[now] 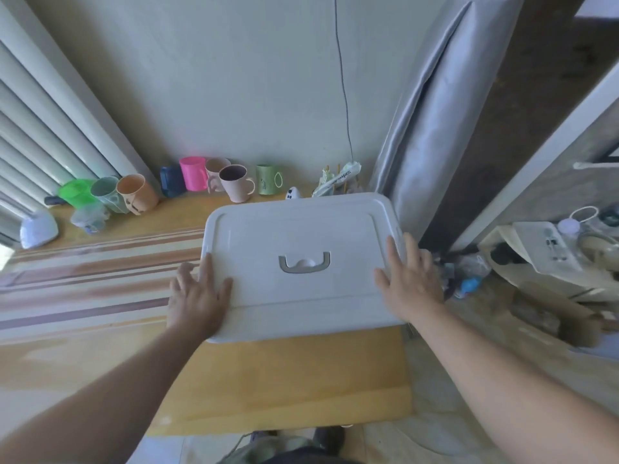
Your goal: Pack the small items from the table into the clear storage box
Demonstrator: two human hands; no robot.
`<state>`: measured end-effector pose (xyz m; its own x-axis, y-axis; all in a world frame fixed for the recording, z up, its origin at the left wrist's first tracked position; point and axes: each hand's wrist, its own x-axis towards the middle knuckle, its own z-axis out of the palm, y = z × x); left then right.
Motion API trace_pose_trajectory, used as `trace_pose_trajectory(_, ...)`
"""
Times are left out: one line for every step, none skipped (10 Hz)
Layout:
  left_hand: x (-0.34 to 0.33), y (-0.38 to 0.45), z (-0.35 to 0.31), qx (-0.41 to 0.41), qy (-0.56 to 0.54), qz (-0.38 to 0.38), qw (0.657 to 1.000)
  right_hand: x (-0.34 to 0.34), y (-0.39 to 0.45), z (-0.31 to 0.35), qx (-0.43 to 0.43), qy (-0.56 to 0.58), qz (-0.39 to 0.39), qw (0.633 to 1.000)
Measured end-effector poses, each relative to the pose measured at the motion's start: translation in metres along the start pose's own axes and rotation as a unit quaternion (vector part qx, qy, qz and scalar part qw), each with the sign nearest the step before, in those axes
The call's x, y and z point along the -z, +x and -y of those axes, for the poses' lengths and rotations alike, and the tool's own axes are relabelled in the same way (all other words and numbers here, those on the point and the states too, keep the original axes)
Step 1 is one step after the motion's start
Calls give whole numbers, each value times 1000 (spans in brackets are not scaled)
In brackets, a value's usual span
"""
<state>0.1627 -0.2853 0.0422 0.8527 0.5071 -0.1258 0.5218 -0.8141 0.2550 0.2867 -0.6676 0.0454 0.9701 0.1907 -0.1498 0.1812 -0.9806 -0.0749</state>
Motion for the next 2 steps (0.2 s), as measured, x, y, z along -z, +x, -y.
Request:
trace_pose_trajectory(-8,-10,4,-177,120,-19,977,7,0,14,51,-42,59,996)
trace_pose_trajectory(-34,-37,23,-296,147,17,944,9,-10,30,80,-25,111,990)
